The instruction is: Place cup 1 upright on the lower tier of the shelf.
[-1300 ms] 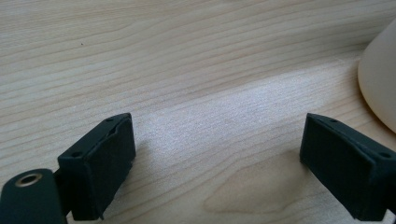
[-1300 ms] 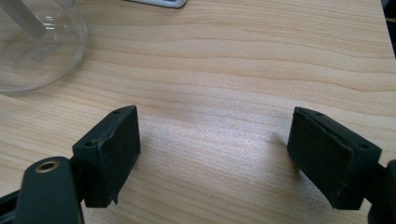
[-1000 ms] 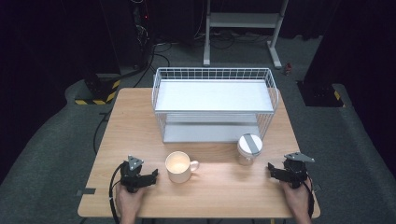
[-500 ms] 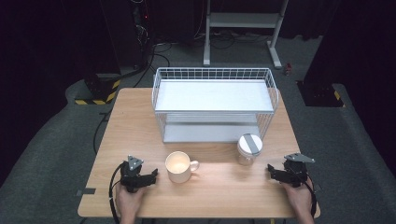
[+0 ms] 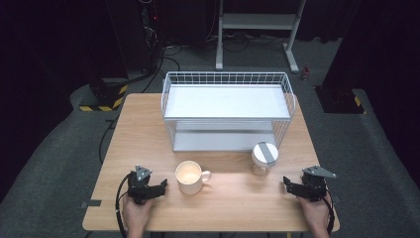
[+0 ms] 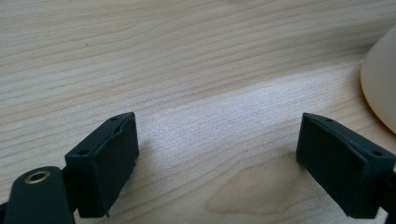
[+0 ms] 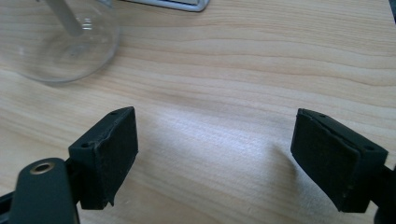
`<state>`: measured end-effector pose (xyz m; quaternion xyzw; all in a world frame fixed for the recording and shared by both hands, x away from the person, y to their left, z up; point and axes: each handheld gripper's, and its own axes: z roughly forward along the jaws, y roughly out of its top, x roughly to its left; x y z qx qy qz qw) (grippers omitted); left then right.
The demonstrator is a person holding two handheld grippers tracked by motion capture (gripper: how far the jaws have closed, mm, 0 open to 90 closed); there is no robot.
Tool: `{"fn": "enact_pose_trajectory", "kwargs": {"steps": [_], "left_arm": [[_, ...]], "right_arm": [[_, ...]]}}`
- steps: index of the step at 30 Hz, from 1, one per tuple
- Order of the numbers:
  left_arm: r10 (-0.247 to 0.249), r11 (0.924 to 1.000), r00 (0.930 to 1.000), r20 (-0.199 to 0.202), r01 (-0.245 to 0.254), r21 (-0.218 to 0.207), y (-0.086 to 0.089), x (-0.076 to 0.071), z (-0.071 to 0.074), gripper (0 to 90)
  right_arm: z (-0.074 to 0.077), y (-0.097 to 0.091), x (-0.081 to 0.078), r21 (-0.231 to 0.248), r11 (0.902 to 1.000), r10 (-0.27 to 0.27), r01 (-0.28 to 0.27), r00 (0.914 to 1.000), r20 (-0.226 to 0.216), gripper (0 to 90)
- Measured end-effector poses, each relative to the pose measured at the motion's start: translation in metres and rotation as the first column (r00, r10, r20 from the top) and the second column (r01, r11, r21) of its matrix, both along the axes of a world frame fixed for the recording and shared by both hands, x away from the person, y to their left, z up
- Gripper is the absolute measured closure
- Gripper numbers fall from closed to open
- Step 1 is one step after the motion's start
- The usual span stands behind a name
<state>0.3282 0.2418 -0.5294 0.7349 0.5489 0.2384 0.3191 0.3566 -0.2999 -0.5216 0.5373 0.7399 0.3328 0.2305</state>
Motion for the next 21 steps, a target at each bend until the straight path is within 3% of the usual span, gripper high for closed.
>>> {"fn": "enact_pose_trajectory", "kwargs": {"steps": [9,21], "left_arm": [[0.002,1.0,1.0,0.001,-0.002,0.0,0.0,0.0,0.0,13.9],[0.005,1.0,1.0,0.002,-0.005,-0.002,0.0,0.0,0.0,14.2]], "right_arm": [[0.003,0.007,-0.017,0.019,0.9993,0.03,-0.031,0.9986,0.044,18.7],[0.004,0.022,-0.025,0.04,0.9951,0.088,-0.09,0.995,0.047,17.0]]}}
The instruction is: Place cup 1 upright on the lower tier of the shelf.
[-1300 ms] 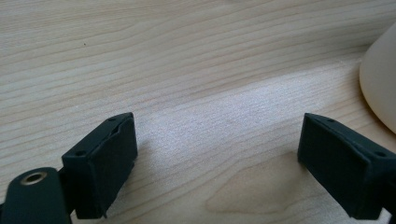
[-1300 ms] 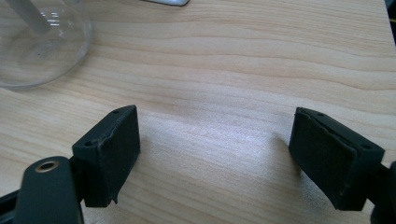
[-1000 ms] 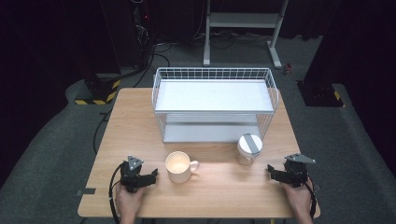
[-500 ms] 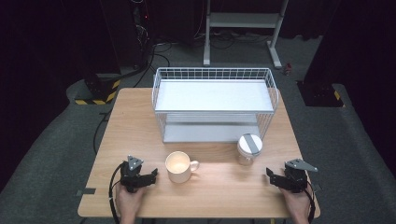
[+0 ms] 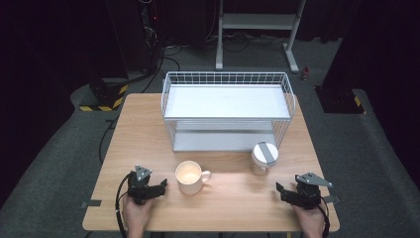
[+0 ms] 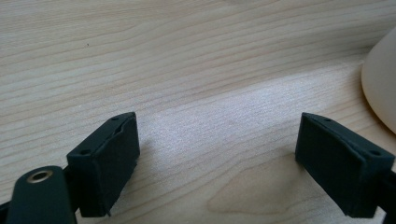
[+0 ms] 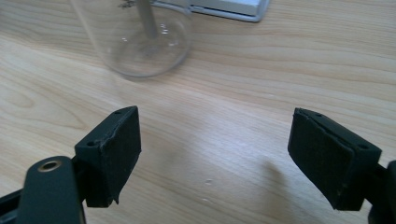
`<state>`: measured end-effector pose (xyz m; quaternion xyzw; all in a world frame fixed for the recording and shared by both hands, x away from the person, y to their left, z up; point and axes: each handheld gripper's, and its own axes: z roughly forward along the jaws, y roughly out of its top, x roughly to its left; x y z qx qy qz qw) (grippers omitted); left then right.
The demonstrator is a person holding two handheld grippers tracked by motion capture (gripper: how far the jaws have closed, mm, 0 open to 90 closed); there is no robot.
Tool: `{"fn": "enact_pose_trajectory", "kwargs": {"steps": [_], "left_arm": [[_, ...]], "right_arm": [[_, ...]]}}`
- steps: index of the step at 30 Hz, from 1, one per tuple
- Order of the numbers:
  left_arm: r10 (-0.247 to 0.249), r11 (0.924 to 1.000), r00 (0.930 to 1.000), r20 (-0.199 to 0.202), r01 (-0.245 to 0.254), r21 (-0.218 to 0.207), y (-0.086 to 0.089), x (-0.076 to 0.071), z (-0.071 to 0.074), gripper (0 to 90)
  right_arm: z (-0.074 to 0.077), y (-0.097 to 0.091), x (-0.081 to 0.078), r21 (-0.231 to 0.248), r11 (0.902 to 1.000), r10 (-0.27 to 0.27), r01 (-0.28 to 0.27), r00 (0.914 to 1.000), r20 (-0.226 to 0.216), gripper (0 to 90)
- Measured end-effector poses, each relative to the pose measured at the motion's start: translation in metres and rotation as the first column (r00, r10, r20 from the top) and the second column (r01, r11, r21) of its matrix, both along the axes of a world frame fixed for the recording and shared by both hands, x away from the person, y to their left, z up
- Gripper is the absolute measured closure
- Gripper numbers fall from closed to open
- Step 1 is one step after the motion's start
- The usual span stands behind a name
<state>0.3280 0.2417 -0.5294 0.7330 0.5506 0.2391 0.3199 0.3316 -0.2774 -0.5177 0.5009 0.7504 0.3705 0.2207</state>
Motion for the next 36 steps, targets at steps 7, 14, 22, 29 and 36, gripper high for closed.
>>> {"fn": "enact_pose_trajectory", "kwargs": {"steps": [7,14,22,29,36], "left_arm": [[0.0,1.0,1.0,0.001,0.0,0.0,0.0,0.0,0.0,14.4],[0.006,1.0,1.0,0.006,-0.006,-0.003,0.0,0.0,0.0,15.1],[0.003,1.0,1.0,0.004,-0.003,0.001,0.0,0.0,0.0,15.1],[0.006,1.0,1.0,0.006,-0.006,-0.003,0.0,0.0,0.0,15.1],[0.006,1.0,1.0,0.006,-0.006,-0.003,0.0,0.0,0.0,15.1]], "right_arm": [[0.002,0.013,-0.003,0.003,0.9996,0.027,-0.028,0.9996,0.006,15.9],[0.001,0.022,-0.003,0.003,0.9988,0.05,-0.05,0.9987,0.006,15.1],[0.002,0.031,0.0,0.006,0.9975,0.07,-0.07,0.9974,0.015,14.2],[0.007,0.04,0.004,0.011,0.9969,0.077,-0.077,0.9966,0.029,13.7],[0.012,0.048,0.012,0.013,0.9965,0.082,-0.083,0.9958,0.04,12.7]]}}
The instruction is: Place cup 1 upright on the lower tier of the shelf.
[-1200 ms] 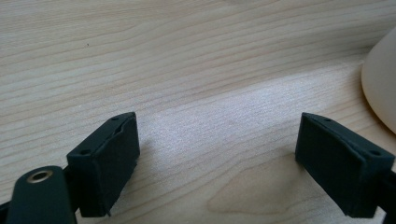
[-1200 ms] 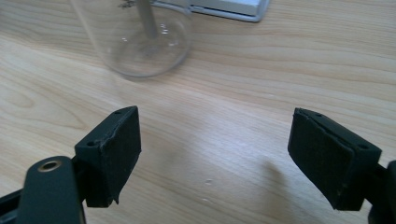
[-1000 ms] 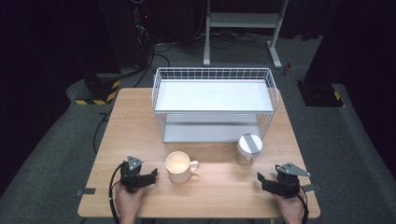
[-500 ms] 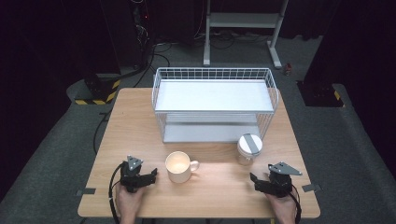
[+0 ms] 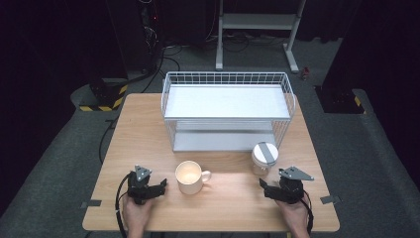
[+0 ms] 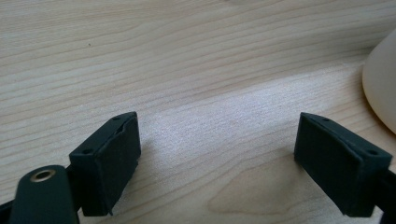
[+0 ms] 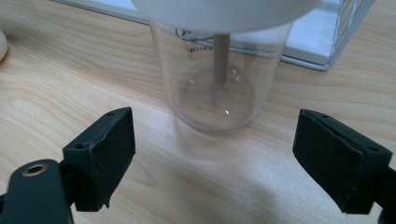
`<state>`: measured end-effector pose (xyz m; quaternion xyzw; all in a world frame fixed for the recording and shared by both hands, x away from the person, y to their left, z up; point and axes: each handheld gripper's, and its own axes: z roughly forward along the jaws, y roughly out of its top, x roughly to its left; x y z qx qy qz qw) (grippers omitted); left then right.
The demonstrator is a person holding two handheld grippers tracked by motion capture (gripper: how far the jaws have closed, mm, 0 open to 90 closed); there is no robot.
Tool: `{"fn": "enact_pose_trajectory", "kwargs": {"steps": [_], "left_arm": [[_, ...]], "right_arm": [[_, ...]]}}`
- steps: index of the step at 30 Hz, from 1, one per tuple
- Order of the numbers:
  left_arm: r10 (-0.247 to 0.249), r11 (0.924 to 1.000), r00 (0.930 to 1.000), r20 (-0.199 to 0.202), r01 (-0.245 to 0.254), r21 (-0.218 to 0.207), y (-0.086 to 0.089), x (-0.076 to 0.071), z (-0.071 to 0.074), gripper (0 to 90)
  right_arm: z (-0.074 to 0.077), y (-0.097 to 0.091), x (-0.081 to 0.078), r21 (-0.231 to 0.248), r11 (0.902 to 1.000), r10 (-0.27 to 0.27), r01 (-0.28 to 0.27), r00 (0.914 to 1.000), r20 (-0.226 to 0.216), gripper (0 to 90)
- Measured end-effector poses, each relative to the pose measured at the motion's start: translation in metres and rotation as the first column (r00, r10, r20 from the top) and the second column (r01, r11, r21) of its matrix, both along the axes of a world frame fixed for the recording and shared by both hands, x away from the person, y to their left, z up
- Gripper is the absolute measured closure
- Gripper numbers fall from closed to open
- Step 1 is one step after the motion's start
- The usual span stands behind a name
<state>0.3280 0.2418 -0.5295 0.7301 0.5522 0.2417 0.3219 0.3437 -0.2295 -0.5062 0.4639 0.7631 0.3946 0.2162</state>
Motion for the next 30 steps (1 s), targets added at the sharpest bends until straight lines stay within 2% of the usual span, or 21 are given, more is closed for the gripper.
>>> {"fn": "enact_pose_trajectory", "kwargs": {"steps": [22,30], "left_arm": [[0.0,1.0,1.0,0.0,0.0,0.0,0.0,0.0,0.0,15.1],[0.0,1.0,1.0,0.0,0.0,0.0,0.0,0.0,0.0,15.1]], "right_arm": [[0.004,0.015,0.026,-0.004,0.9998,-0.021,0.021,0.9996,0.018,10.0],[0.003,0.02,0.033,0.01,0.9993,-0.036,0.035,0.9991,0.023,9.8]]}}
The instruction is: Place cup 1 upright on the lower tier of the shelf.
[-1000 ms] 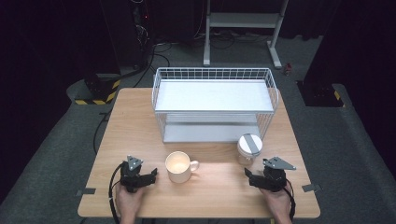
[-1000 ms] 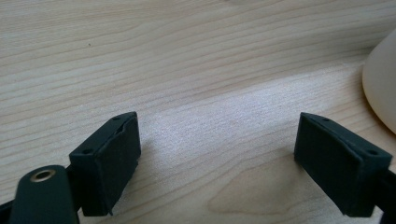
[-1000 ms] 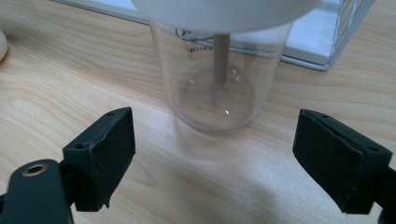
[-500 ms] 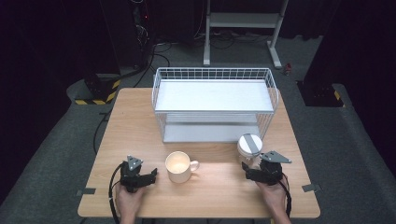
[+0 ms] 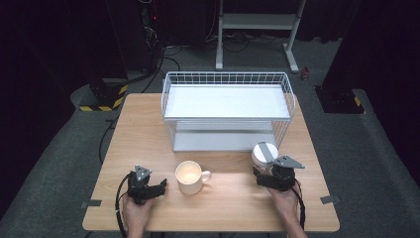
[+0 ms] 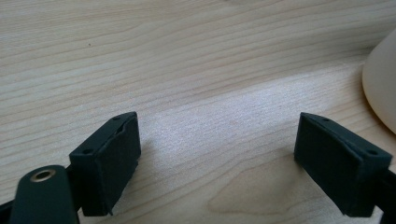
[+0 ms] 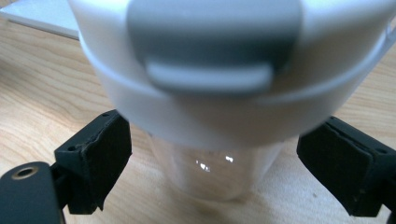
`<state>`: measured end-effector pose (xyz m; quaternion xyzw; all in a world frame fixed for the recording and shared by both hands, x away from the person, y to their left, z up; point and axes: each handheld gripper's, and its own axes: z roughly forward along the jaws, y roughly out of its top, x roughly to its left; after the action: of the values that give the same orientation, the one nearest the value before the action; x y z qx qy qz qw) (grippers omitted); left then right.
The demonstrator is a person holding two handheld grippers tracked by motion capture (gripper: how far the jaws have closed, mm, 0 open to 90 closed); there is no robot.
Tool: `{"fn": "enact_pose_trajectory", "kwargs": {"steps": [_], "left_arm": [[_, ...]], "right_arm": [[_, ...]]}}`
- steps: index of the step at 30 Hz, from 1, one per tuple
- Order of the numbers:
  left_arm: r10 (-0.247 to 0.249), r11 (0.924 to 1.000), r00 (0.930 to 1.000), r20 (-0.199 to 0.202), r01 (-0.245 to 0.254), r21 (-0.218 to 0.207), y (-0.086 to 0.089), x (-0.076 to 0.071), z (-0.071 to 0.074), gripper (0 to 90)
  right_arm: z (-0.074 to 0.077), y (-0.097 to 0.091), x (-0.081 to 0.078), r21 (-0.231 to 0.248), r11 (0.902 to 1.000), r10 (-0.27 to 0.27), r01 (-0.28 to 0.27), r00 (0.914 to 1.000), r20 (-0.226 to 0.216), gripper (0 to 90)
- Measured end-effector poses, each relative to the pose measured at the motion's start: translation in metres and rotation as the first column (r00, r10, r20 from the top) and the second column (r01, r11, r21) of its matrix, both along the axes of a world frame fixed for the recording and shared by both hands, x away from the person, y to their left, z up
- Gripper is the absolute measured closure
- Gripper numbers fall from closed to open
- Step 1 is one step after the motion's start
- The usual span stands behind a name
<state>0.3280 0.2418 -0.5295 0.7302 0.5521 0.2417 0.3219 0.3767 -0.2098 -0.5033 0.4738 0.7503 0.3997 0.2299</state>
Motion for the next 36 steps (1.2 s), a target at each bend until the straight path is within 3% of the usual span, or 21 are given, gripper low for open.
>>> {"fn": "enact_pose_trajectory", "kwargs": {"steps": [11,14,33,36], "left_arm": [[0.0,1.0,1.0,0.0,0.0,0.0,0.0,0.0,0.0,15.1],[-0.003,1.0,1.0,-0.003,0.003,0.004,0.0,0.0,0.0,15.1],[-0.003,1.0,1.0,-0.002,0.003,0.004,0.0,0.0,0.0,15.2],[-0.003,1.0,1.0,-0.003,0.003,0.004,0.0,0.0,0.0,15.1]], "right_arm": [[0.002,0.009,0.009,-0.009,0.9997,-0.021,0.021,0.9997,0.014,12.1],[0.002,0.012,0.012,-0.031,0.9992,-0.025,0.026,0.9993,0.027,15.4],[0.001,0.01,0.015,-0.015,0.9998,-0.01,0.011,0.9986,0.052,18.8],[0.003,0.009,0.017,-0.001,0.9999,-0.011,0.011,0.9992,0.038,18.8]]}}
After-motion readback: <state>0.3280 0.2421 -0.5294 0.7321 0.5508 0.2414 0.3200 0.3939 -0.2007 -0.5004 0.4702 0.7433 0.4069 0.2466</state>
